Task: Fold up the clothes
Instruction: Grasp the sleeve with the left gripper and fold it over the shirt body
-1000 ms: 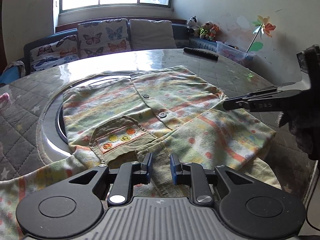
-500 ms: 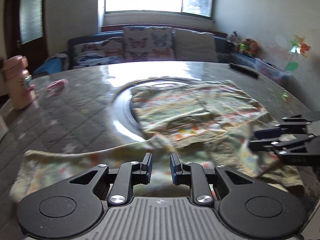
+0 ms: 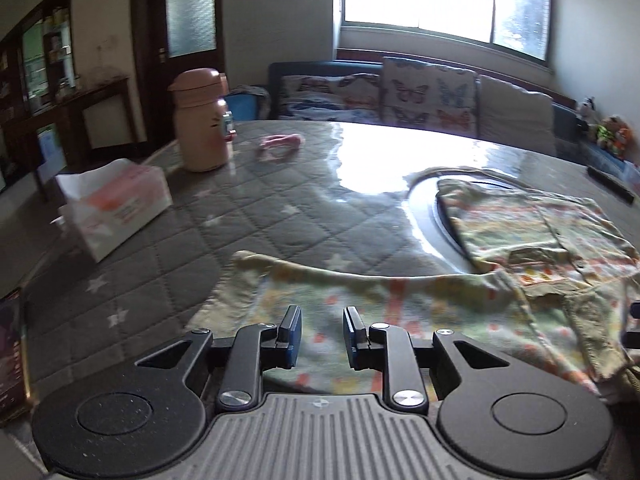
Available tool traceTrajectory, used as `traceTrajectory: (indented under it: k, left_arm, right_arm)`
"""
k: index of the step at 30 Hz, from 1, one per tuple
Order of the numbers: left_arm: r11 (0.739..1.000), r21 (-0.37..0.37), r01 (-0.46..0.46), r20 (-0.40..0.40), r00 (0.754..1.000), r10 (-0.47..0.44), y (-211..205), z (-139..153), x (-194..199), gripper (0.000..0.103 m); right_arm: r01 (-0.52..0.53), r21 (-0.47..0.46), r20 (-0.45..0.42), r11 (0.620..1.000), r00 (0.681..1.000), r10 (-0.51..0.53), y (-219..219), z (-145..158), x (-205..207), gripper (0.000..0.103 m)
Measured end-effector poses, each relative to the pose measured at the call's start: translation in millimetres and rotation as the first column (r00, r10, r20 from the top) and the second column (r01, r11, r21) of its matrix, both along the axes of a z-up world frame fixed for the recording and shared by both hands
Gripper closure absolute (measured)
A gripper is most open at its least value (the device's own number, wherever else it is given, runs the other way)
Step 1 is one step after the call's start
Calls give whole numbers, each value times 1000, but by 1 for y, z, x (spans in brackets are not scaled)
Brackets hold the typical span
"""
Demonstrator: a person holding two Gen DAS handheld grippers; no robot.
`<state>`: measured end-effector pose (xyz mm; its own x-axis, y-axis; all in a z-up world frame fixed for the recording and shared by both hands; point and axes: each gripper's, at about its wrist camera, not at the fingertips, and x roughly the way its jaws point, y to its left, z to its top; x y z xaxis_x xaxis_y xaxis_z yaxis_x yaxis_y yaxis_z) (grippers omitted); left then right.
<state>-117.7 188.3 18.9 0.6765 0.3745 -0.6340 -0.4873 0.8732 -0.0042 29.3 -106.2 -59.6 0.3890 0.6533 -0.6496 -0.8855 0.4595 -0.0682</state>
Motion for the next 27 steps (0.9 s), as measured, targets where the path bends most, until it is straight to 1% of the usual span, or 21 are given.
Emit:
traceTrajectory:
  k: [2,6,7,8,11,18,21,25,26,27]
  left_arm:
    - [1000,-9,-30,0,1000,30,6,-1,-4,77]
    - [998,-9,-62,-5,998,62,10,-2,-9,73]
    - [998,-9,-70,-6,998,70,11,-3,-11,72]
    - [997,-10,-79,-6,997,79,13,-3,-12,71]
    - [994,-18,-111,-8,994,111,19,-4,-15,71]
    - [971,-58,-232,-25,973,230,38,-12,-19,70]
    - [964,-63,-259,-40,966,257,42,-16,-18,70]
    - [957,-90,-275,-43,961,272,45,-19,-17,72]
    - [956,-95,-277,-42,961,274,46,-20,-17,74]
    - [955,-102,-277,-40,961,274,46,-20,-17,84]
  right_arm:
    - [-19,17,-24,1000,1000,20,6,3,1,71]
    - [-47,-9,-72,999,996,46,23,-8,2,72]
    - [-54,-15,-84,998,995,53,27,-11,2,79]
    - [-56,-15,-97,998,994,54,30,-13,3,88]
    - [-46,8,-129,999,991,47,32,-14,5,95]
    - [-47,16,-146,999,988,49,32,-11,5,92]
    - [-44,24,-135,999,990,47,30,-7,3,91]
    - [-23,45,-118,999,993,29,21,0,4,84]
    - [-15,49,-116,999,993,21,19,2,4,84]
    - [-8,53,-113,999,993,14,17,3,5,84]
